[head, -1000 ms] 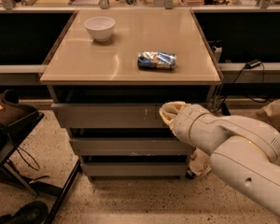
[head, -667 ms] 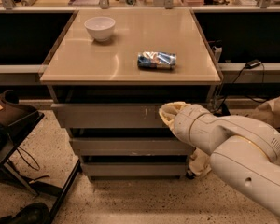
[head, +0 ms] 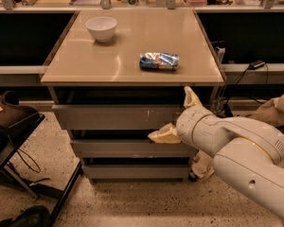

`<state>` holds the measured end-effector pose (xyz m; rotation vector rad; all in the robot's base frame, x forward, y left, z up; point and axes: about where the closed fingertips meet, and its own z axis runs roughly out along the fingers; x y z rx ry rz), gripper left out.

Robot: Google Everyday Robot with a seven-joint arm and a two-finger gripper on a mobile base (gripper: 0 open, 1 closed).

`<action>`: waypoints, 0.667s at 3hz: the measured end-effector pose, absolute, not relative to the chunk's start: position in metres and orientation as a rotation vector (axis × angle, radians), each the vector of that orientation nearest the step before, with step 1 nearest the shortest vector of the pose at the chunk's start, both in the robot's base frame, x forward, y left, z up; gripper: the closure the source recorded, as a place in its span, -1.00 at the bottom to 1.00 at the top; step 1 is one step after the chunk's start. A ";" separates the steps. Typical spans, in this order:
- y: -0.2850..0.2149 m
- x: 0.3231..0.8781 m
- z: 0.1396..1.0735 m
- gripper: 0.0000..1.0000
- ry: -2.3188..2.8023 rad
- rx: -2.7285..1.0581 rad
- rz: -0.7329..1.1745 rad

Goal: Open top drawer

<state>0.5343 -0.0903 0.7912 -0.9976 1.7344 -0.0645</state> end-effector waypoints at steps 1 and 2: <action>-0.119 0.547 0.804 -1.00 1.724 -1.084 -0.219; -0.119 0.547 0.804 -1.00 1.723 -1.083 -0.218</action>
Offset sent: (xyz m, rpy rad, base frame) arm 0.0108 -0.0229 0.0089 -0.1102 -0.0278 -0.0111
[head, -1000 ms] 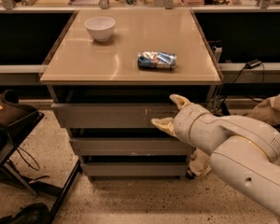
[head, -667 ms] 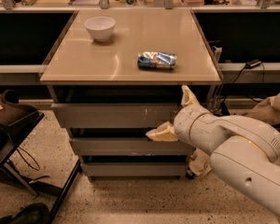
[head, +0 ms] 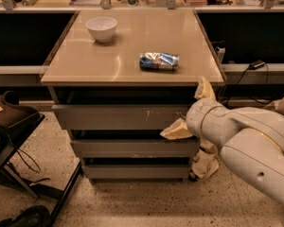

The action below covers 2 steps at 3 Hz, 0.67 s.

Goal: Open top drawer

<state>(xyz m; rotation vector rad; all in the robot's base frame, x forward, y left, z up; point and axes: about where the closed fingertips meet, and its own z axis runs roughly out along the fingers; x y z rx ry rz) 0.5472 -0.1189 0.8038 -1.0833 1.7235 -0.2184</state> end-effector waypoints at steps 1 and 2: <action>-0.104 0.552 0.788 -1.00 1.724 -1.083 -0.153; -0.110 0.568 0.776 -1.00 1.692 -1.244 -0.272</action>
Offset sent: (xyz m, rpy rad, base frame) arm 0.0517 -0.0139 -0.1197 -0.6710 0.0906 0.1165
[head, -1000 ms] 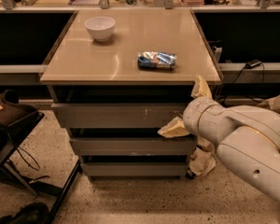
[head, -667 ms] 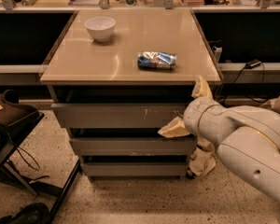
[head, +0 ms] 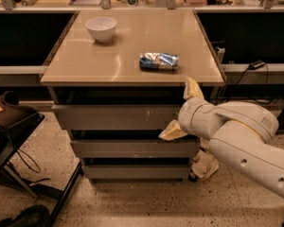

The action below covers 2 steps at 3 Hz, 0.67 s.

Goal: Open top drawer

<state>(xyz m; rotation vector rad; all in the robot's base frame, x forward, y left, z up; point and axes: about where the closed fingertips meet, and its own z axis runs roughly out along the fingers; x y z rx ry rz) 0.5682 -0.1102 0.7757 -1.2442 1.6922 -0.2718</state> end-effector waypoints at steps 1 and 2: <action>-0.118 0.568 0.767 -1.00 1.700 -1.319 -0.342; -0.118 0.568 0.767 -1.00 1.700 -1.319 -0.342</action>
Offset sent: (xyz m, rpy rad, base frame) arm -0.0005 -0.0088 -0.0094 -0.0973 0.0101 0.0088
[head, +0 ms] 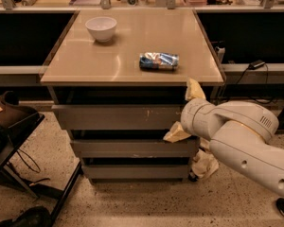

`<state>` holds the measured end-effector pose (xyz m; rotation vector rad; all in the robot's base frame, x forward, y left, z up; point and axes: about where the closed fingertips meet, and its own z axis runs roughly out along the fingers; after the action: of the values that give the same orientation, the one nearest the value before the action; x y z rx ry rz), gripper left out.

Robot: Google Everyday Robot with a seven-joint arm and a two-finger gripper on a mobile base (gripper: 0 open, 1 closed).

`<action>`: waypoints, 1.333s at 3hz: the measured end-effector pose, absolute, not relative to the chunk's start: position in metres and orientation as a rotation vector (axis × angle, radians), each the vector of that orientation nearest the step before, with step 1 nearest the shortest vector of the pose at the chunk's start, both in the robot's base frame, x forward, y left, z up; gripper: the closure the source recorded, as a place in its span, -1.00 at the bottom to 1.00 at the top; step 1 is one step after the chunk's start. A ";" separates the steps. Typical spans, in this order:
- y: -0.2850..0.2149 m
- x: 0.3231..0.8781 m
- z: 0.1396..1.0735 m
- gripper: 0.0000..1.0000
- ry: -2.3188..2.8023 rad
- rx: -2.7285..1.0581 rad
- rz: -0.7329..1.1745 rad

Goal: Open top drawer

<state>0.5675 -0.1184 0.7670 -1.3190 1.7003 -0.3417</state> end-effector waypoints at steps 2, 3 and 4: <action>-0.139 0.572 0.769 -1.00 1.692 -1.408 -0.495; -0.139 0.572 0.769 -1.00 1.690 -1.408 -0.494; -0.136 0.573 0.774 -1.00 1.674 -1.408 -0.525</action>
Offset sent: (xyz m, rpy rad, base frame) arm 0.0019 -0.0093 0.0025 -0.0488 -0.0046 -0.0122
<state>0.5727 -0.1365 0.7743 -1.4081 1.6744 -0.5251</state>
